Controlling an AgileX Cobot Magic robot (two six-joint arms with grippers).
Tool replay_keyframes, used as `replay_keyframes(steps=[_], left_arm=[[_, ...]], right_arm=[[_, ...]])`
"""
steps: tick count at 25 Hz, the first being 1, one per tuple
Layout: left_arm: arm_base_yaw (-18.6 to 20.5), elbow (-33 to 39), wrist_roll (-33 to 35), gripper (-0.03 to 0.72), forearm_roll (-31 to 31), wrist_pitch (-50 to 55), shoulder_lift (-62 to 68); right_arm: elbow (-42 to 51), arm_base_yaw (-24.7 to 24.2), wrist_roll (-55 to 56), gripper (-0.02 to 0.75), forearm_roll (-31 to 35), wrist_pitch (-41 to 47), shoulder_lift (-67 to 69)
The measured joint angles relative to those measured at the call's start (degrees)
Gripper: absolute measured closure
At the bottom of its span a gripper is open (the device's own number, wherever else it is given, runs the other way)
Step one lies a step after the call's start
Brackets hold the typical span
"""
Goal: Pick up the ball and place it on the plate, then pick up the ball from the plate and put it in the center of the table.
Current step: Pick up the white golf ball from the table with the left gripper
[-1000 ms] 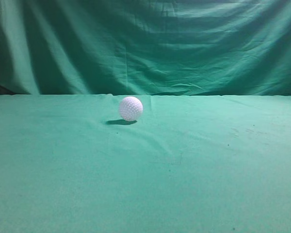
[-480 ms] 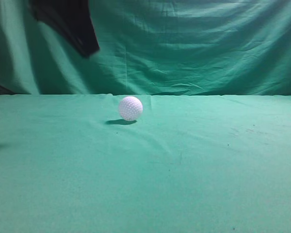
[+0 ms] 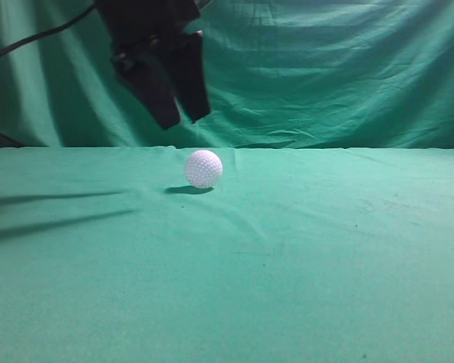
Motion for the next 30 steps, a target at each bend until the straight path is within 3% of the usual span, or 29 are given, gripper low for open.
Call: replay_keyframes(steps=[2, 4, 9, 10, 14, 15, 30], left_arm=[[-0.62, -1.17, -0.51, 0.108, 0.00, -0.49, 0.90], [-1.14, -2.11, -1.27, 0.038, 0.00, -0.49, 1.89], [-1.62, -3.29, -1.42, 0.045, -0.12, -1.53, 5.02], [-1.62, -3.77, -1.51, 0.116, -0.12, -1.96, 5.63], [-1.62, -6.05, -1.65, 0.113, -0.01, -2.06, 8.22], [-1.62, -6.58, -1.78, 0.153, -0.12, -1.96, 8.89], [-1.75, -8.43, -4.23, 0.138, 4.21, -0.26, 11.97]], right_arm=[[0.00, 0.00, 0.00, 0.691, 0.00, 0.00, 0.00], [0.00, 0.00, 0.00, 0.691, 0.00, 0.00, 0.00], [0.00, 0.00, 0.00, 0.691, 0.00, 0.00, 0.00], [0.00, 0.00, 0.00, 0.691, 0.00, 0.00, 0.00], [0.00, 0.00, 0.00, 0.691, 0.00, 0.00, 0.00], [0.00, 0.00, 0.00, 0.691, 0.00, 0.00, 0.00], [0.00, 0.00, 0.00, 0.691, 0.00, 0.00, 0.00]])
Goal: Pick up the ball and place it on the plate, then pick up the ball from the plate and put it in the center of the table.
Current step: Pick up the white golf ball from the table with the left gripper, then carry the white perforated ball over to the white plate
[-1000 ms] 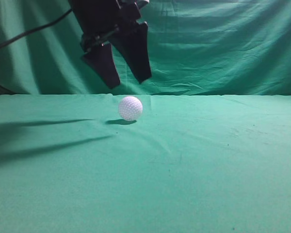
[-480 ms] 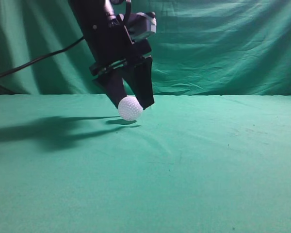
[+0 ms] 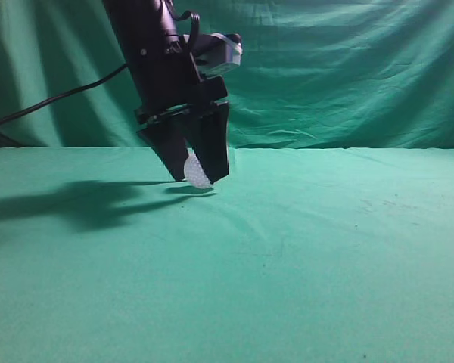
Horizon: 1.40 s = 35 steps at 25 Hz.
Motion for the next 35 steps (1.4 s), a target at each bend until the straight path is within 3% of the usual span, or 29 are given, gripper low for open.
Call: replay_keyframes(steps=[2, 7, 14, 20, 28, 35], left_arm=[[-0.10, -0.11, -0.02, 0.138, 0.11, 0.00, 0.00], [-0.10, -0.11, -0.12, 0.379, 0.11, 0.42, 0.10], [-0.10, -4.33, -2.01, 0.374, 0.11, 7.58, 0.14], [1.03, -11.07, -12.20, 0.374, 0.11, 16.42, -2.26], [9.93, -8.48, -15.67, 0.374, 0.11, 18.04, -15.69], [22.24, 7.04, -16.32, 0.374, 2.14, 15.61, -29.23]], right_arm=[[0.00, 0.00, 0.00, 0.691, 0.00, 0.00, 0.00], [0.00, 0.00, 0.00, 0.691, 0.00, 0.00, 0.00], [0.00, 0.00, 0.00, 0.691, 0.00, 0.00, 0.00], [0.00, 0.00, 0.00, 0.691, 0.00, 0.00, 0.00], [0.00, 0.00, 0.00, 0.691, 0.00, 0.00, 0.00], [0.00, 0.00, 0.00, 0.691, 0.00, 0.00, 0.00]])
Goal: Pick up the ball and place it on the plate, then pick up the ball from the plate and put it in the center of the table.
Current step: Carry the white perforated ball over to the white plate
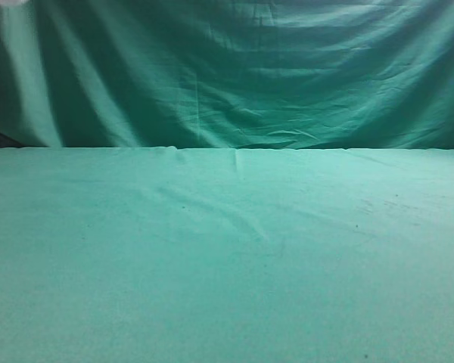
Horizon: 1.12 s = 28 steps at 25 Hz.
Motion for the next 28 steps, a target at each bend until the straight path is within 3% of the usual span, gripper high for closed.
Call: replay_keyframes(steps=[5, 14, 18, 28], left_arm=[[7.03, 13.19, -0.26, 0.374, 5.25, -4.66, -6.39], [16.61, 29.77, -0.33, 0.374, 6.66, -20.84, -6.92], [17.46, 33.01, -0.33, 0.374, 6.75, -27.35, -6.81], [17.46, 33.06, -0.33, 0.374, 5.83, -33.03, -1.09]], right_arm=[[0.00, 0.00, 0.00, 0.691, 0.00, 0.00, 0.00], [0.00, 0.00, 0.00, 0.691, 0.00, 0.00, 0.00], [0.00, 0.00, 0.00, 0.691, 0.00, 0.00, 0.00], [0.00, 0.00, 0.00, 0.691, 0.00, 0.00, 0.00]])
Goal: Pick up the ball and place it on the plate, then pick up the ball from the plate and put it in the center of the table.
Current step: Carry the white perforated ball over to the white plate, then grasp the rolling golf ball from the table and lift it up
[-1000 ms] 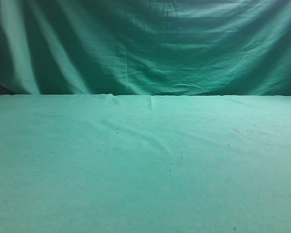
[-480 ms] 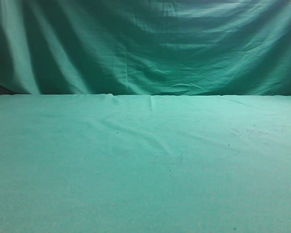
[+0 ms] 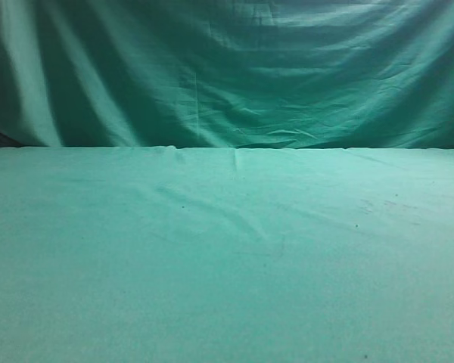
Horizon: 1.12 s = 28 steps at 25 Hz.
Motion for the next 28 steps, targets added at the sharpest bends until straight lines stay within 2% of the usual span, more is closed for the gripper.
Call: replay_keyframes(steps=[6, 9, 13, 15, 17, 19, 22, 25, 28], left_arm=[[0.03, 0.00, 0.00, 0.374, -0.77, -3.00, 1.50], [0.03, 0.00, 0.66, 0.374, -3.01, -3.35, 2.39], [0.03, 0.00, 10.25, 0.374, -11.84, -3.43, 2.76], [0.03, 0.00, 15.59, 0.260, -17.98, -3.43, 2.76], [0.03, 0.00, 19.11, 0.102, -21.89, -3.43, 2.76], [0.03, 0.00, 20.15, 0.036, -23.32, -3.32, 2.76], [0.03, 0.00, 21.00, 0.043, -24.25, -1.69, 2.76], [0.03, -0.77, 21.00, 0.144, -25.73, 2.04, 2.09], [0.03, -4.42, 21.00, 0.127, -28.30, 9.04, 1.61]], right_arm=[[0.00, 0.00, 0.00, 0.691, 0.00, 0.00, 0.00], [0.00, 0.00, 0.00, 0.691, 0.00, 0.00, 0.00], [0.00, 0.00, 0.00, 0.691, 0.00, 0.00, 0.00], [0.00, 0.00, 0.00, 0.691, 0.00, 0.00, 0.00], [0.00, 0.00, 0.00, 0.691, 0.00, 0.00, 0.00], [0.00, 0.00, 0.00, 0.691, 0.00, 0.00, 0.00], [0.00, 0.00, 0.00, 0.691, 0.00, 0.00, 0.00], [0.00, 0.00, 0.00, 0.691, 0.00, 0.00, 0.00], [0.00, 0.00, 0.00, 0.691, 0.00, 0.00, 0.00]])
